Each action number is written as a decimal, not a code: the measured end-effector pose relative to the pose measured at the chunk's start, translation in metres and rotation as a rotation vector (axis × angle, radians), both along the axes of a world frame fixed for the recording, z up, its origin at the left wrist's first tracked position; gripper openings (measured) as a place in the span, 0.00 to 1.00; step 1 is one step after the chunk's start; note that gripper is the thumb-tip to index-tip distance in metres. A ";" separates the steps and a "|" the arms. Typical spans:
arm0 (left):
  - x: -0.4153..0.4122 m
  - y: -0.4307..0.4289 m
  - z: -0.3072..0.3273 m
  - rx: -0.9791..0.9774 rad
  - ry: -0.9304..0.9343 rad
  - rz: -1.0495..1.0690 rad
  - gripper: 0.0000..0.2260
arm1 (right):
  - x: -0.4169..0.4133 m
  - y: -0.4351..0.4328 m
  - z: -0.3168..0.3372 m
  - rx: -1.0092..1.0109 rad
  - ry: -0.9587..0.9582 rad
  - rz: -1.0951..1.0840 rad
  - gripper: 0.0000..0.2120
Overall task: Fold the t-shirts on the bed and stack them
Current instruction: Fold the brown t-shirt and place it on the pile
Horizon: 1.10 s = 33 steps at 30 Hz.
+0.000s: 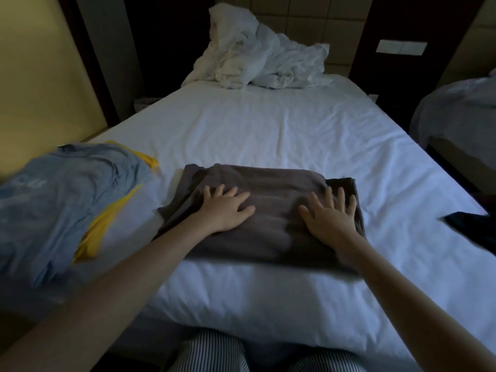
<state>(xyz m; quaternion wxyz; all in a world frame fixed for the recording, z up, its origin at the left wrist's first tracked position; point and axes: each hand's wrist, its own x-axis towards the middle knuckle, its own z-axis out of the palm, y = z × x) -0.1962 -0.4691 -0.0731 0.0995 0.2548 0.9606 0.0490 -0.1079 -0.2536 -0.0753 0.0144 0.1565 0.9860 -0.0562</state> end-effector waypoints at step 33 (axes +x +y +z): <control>0.086 -0.072 -0.009 1.985 -0.745 0.996 0.15 | 0.051 -0.093 -0.030 -0.106 0.043 0.214 0.27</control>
